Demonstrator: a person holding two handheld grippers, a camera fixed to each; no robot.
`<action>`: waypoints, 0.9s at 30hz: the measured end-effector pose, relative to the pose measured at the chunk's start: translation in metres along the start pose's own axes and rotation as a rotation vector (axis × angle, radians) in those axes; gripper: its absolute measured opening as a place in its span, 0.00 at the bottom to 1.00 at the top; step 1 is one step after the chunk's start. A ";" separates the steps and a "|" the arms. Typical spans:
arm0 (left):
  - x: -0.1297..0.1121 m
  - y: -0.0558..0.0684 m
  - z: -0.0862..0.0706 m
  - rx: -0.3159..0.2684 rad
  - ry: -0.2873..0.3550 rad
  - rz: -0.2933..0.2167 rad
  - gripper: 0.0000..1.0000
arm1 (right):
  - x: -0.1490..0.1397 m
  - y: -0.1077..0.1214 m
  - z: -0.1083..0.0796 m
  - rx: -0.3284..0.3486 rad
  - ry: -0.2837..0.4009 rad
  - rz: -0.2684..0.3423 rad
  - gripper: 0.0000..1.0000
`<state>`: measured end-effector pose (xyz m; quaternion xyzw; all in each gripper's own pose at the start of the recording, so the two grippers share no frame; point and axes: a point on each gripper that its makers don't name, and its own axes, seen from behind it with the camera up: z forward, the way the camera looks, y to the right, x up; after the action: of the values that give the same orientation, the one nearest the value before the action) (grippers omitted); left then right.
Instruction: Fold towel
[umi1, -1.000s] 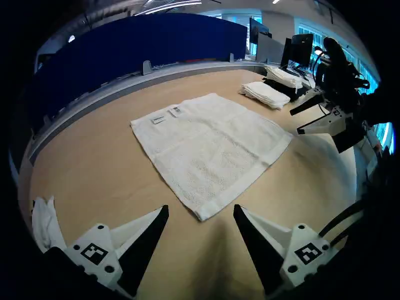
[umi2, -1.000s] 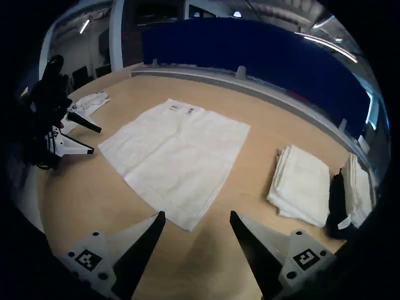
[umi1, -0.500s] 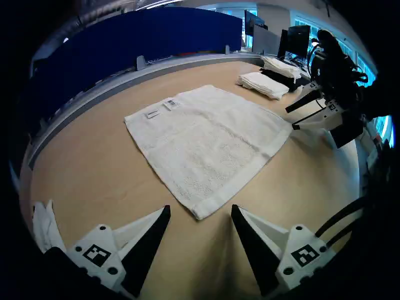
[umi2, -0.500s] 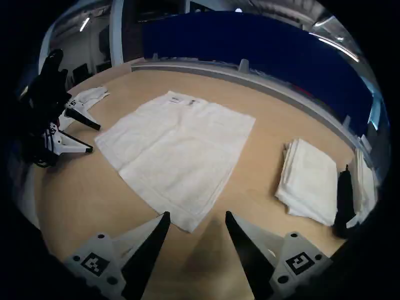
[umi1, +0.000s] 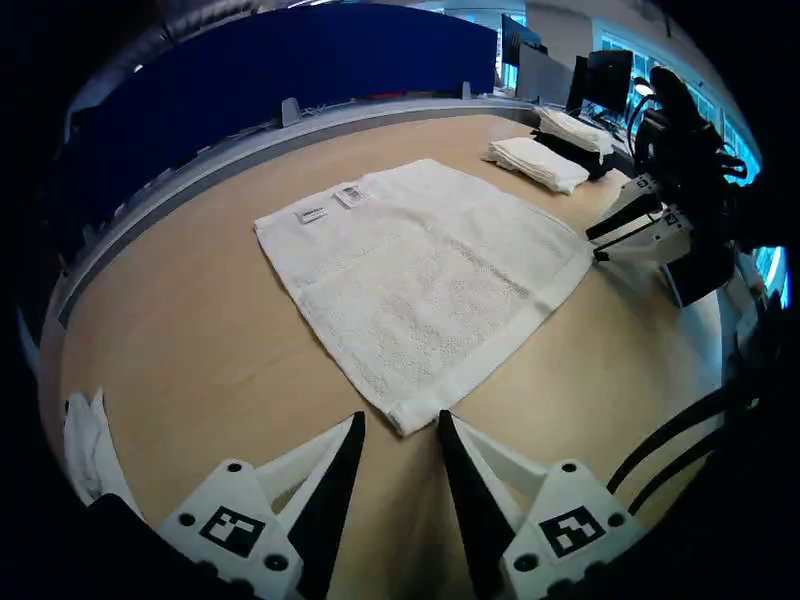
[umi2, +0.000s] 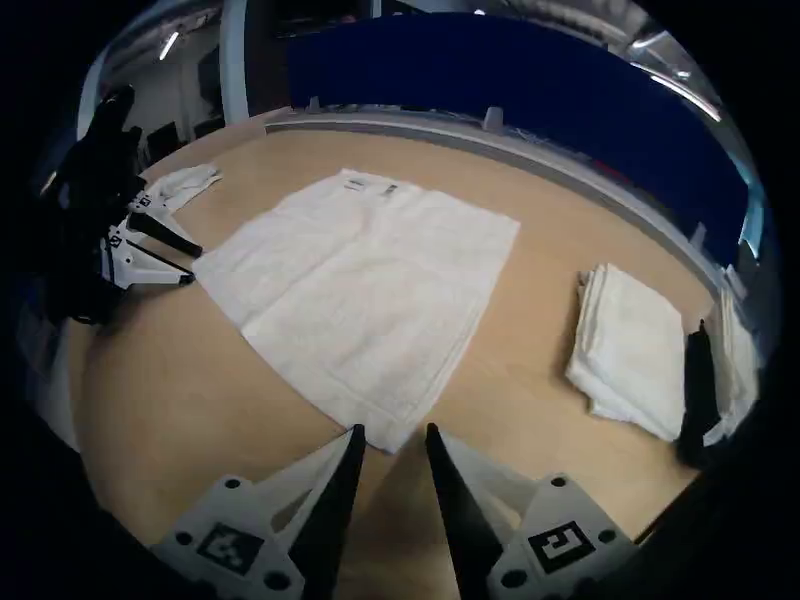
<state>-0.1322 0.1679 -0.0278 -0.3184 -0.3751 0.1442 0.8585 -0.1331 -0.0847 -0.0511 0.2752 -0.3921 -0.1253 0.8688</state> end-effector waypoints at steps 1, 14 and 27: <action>0.000 0.000 0.000 0.001 -0.001 -0.001 0.52 | 0.000 -0.001 0.001 0.001 0.000 0.000 0.45; 0.000 -0.005 0.002 0.014 -0.009 -0.007 0.24 | 0.000 -0.003 0.001 0.000 0.002 0.002 0.22; 0.000 -0.011 0.002 0.038 -0.013 0.006 0.04 | 0.002 -0.002 0.002 0.009 -0.013 0.033 0.12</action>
<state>-0.1337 0.1606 -0.0194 -0.3022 -0.3769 0.1557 0.8616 -0.1338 -0.0881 -0.0503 0.2718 -0.4030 -0.1111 0.8668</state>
